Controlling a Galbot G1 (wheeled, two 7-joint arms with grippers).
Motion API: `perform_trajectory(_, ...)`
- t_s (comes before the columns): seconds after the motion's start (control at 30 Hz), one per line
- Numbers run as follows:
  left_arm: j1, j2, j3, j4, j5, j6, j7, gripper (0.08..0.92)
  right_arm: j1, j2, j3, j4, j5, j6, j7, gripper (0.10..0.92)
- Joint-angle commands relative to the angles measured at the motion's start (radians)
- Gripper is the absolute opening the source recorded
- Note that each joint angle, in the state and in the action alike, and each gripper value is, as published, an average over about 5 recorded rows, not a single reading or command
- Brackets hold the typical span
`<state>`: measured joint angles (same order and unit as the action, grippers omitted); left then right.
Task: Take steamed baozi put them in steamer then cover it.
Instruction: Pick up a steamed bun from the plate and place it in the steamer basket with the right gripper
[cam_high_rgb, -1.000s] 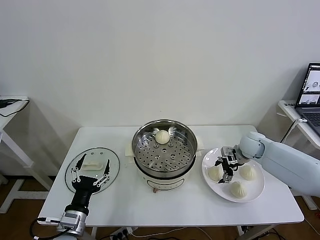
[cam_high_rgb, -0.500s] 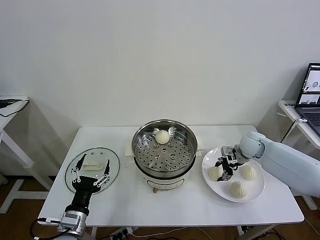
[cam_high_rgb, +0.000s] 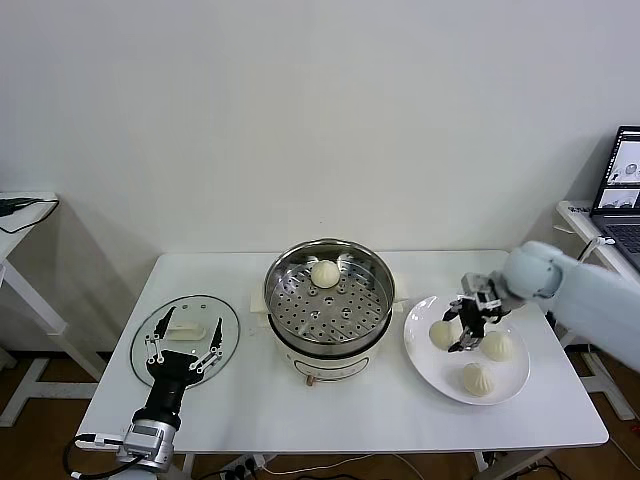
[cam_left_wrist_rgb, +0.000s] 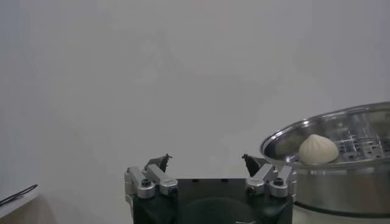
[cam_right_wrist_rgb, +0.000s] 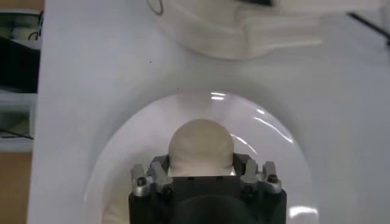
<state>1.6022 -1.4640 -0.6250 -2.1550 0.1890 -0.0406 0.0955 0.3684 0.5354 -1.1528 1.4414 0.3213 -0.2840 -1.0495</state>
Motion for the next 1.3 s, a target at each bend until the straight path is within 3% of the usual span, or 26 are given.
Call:
perform_trajectory(0.03, -0.002, 0.003, 0.0, 0.003, 0.0, 0.001, 0.001, 0.823, 0.628, -0.036, -0.443, 0.194, 0.275, -0.048, -0.007, 0.703)
perform_trajectory(0.23, -0.005, 0.006, 0.0, 0.001, -0.001, -0.002, 0.001, 0.823, 0.767, 0.103, -0.533, 0.276, 0.439, -0.149, 0.087, 0.696)
perform_trajectory(0.5, -0.015, 0.003, 0.007, 0.005, -0.003, -0.001, -0.002, 0.823, 0.589, 0.324, -0.4, 0.239, 0.55, -0.262, 0.251, 0.691)
perform_trajectory(0.77, -0.025, 0.003, -0.009, 0.014, -0.012, 0.003, -0.003, 0.823, 0.357, 0.516, -0.275, 0.11, 0.493, -0.327, 0.348, 0.687)
perform_trajectory(1.3, -0.037, 0.006, -0.037, 0.041, -0.029, 0.003, 0.002, 0.823, 0.223, 0.756, -0.238, -0.181, 0.401, -0.338, 0.294, 0.687)
